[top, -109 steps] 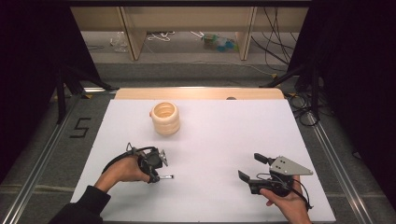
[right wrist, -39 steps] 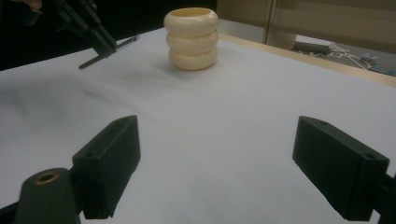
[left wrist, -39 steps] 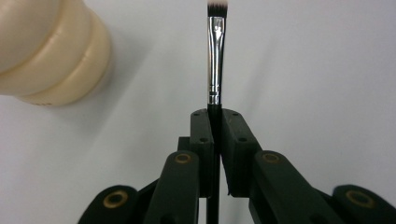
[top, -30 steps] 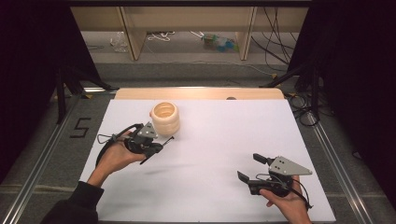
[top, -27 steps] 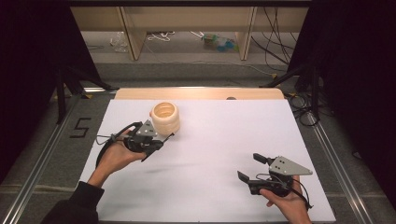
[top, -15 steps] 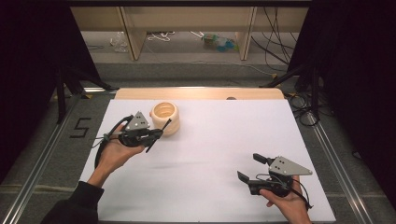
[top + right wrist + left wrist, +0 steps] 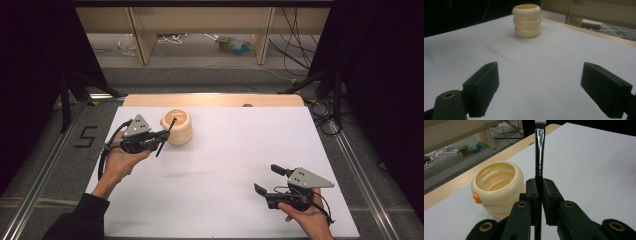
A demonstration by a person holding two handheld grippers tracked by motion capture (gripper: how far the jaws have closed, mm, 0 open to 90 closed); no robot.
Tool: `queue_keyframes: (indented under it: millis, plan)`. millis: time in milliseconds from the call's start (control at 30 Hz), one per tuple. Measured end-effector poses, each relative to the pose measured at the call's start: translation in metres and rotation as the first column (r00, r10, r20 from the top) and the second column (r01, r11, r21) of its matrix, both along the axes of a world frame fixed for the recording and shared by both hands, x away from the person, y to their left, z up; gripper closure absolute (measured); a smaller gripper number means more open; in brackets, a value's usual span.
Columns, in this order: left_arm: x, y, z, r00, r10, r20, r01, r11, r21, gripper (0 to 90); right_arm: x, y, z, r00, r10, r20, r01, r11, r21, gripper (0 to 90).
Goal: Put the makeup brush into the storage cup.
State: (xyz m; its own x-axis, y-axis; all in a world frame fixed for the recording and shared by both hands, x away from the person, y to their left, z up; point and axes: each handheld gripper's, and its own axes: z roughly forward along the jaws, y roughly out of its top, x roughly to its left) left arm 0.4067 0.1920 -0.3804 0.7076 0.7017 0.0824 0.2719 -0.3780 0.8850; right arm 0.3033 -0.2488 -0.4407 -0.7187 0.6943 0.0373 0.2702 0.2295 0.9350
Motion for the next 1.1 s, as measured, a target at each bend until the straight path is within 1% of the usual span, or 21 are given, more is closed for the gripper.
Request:
queue_keyframes:
  millis: [67,100,133,167,200,233,267,333,367,433,533,567,600,767,833,867,900,933,1000,1033,1100]
  plan:
    - [0.001,0.002,0.0,0.9999,0.012,0.006,-0.012,0.9998,-0.018,83.5,0.0,0.0,0.0,1.0,-0.002,0.001,0.002,1.0,-0.002,16.2]
    - [0.002,0.004,0.0,0.9997,0.019,0.015,-0.018,0.9988,-0.045,83.5,0.0,0.0,0.0,1.0,0.0,0.0,0.0,1.0,0.0,16.2]
    - [0.002,0.004,0.0,0.9997,0.019,0.015,-0.018,0.9988,-0.045,83.5,0.0,0.0,0.0,1.0,0.0,0.001,0.0,1.0,-0.001,16.2]
    - [0.002,0.006,0.001,0.9995,0.019,0.025,-0.018,0.9989,-0.044,83.5,0.0,0.0,0.0,1.0,0.0,0.001,0.0,1.0,-0.001,16.2]
    - [0.002,0.006,0.001,0.9992,0.028,0.029,-0.026,0.9983,-0.052,83.5,0.0,0.0,0.0,1.0,0.0,0.001,0.0,1.0,-0.001,16.2]
    - [0.003,0.008,0.002,0.9982,0.041,0.043,-0.038,0.9968,-0.07,83.5,0.0,0.0,0.0,1.0,0.0,0.001,0.0,1.0,-0.001,16.2]
    - [0.003,0.008,0.002,0.9982,0.041,0.043,-0.038,0.9968,-0.07,83.5,0.0,0.0,0.0,1.0,0.0,0.001,0.0,1.0,-0.001,16.2]
    - [0.003,0.01,0.002,0.9973,0.054,0.049,-0.05,0.9949,-0.088,83.5,0.0,0.0,0.0,1.0,-0.001,0.0,0.001,1.0,0.0,16.2]
    - [0.003,0.011,0.003,0.9968,0.063,0.049,-0.058,0.9933,-0.1,83.5,0.0,0.0,0.0,1.0,-0.002,0.0,0.002,1.0,-0.002,16.2]
    - [0.005,0.014,0.002,0.9947,0.079,0.065,-0.071,0.9904,-0.119,83.5,0.0,0.0,0.0,1.0,-0.002,0.0,0.002,1.0,-0.001,16.2]
    - [0.005,0.016,0.002,0.9928,0.093,0.076,-0.082,0.987,-0.138,83.5,0.0,0.0,0.0,1.0,0.0,-0.002,0.0,1.0,0.001,16.2]
    - [0.006,0.018,0.001,0.9918,0.101,0.078,-0.088,0.984,-0.155,83.5,0.001,0.0,-0.001,0.9997,-0.002,0.022,0.002,1.0,-0.004,16.2]
    - [0.008,0.021,0.001,0.9907,0.106,0.086,-0.09,0.9819,-0.166,83.5,0.001,0.0,-0.001,0.9997,-0.004,0.023,0.004,1.0,-0.004,16.2]
    - [0.01,0.024,0.0,0.9876,0.12,0.102,-0.1,0.9781,-0.182,83.5,0.001,-0.001,0.0,0.9999,-0.001,0.014,0.002,0.9999,-0.013,16.2]
    - [0.011,0.025,0.0,0.9864,0.127,0.105,-0.104,0.9736,-0.203,83.5,0.001,-0.001,-0.001,0.9999,-0.001,0.014,0.001,0.9999,-0.013,16.2]
    - [0.012,0.026,0.001,0.9842,0.131,0.119,-0.104,0.9718,-0.212,83.5,0.001,-0.001,-0.001,0.9998,-0.001,0.018,0.001,1.0,-0.009,16.2]
    - [0.012,0.026,0.001,0.9842,0.131,0.119,-0.104,0.9718,-0.212,83.5,0.001,-0.001,-0.001,0.9998,-0.001,0.018,0.001,1.0,-0.009,16.2]
    - [0.011,0.026,0.002,0.9836,0.139,0.115,-0.112,0.969,-0.22,83.5,0.001,-0.001,-0.001,0.9999,-0.001,0.014,0.001,0.9999,-0.012,16.2]
    - [0.012,0.026,0.002,0.9834,0.137,0.119,-0.107,0.9669,-0.232,83.5,0.001,-0.001,-0.001,0.9999,-0.002,0.014,0.003,0.9999,-0.013,16.2]
    - [0.013,0.027,0.002,0.9822,0.139,0.126,-0.109,0.9689,-0.222,83.5,0.001,-0.001,-0.001,1.0,-0.002,0.007,0.003,0.9999,-0.01,16.2]
    - [0.013,0.027,0.001,0.9818,0.138,0.13,-0.106,0.9683,-0.226,83.5,0.001,-0.001,0.0,1.0,0.001,0.005,-0.001,0.9999,-0.012,16.2]
